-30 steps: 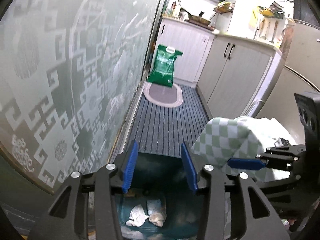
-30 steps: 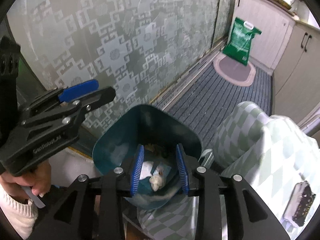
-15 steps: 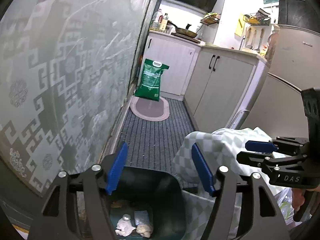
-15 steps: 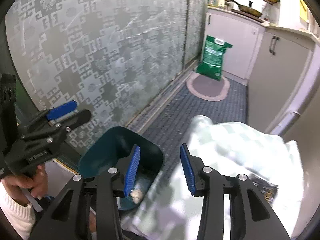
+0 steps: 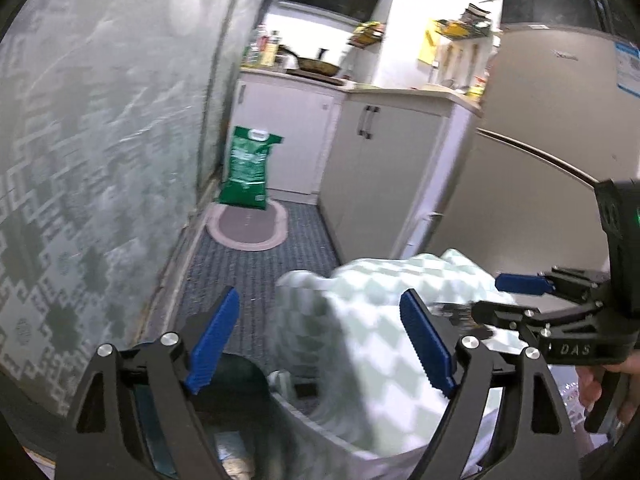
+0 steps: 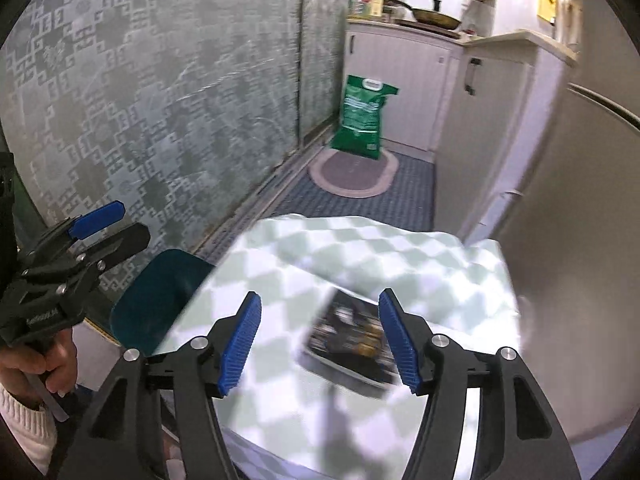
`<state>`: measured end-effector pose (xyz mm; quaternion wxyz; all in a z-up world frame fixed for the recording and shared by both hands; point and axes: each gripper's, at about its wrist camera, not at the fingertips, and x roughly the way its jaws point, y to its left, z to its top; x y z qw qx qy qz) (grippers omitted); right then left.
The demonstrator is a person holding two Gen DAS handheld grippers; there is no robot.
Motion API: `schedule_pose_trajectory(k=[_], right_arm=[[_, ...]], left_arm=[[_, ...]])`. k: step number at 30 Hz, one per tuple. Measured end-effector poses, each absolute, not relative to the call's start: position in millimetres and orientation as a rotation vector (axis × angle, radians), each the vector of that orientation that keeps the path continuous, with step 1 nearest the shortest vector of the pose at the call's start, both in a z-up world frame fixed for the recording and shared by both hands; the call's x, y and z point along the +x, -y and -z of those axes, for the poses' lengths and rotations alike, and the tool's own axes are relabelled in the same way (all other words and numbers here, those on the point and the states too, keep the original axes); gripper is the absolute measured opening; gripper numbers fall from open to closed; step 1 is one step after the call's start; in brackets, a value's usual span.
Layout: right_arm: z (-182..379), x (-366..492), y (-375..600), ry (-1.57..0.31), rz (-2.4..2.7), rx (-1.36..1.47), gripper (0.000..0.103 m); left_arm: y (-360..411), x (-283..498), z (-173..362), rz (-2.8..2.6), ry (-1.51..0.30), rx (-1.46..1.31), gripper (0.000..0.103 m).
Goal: Collect trash
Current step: 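Move both tools back toward the black snack bag on the table, then close the left tool on the black snack bag while the right tool approaches it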
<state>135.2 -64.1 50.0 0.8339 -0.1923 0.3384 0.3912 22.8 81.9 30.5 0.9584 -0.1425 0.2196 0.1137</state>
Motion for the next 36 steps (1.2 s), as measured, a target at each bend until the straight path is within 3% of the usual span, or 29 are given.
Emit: schedule_pose_trajectory(k=[16, 36], right_arm=[[-54.6, 164.0, 155.9, -0.754, -0.828, -0.489, 0.063], [-48.5, 174.1, 180.4, -0.733, -0.92, -0.629, 0.063]], left_arm=[[21.3, 102.1, 2.2, -0.081, -0.609, -0.249, 0.088], [43.2, 140.0, 21.5, -0.209, -0.682, -0.201, 0.087]])
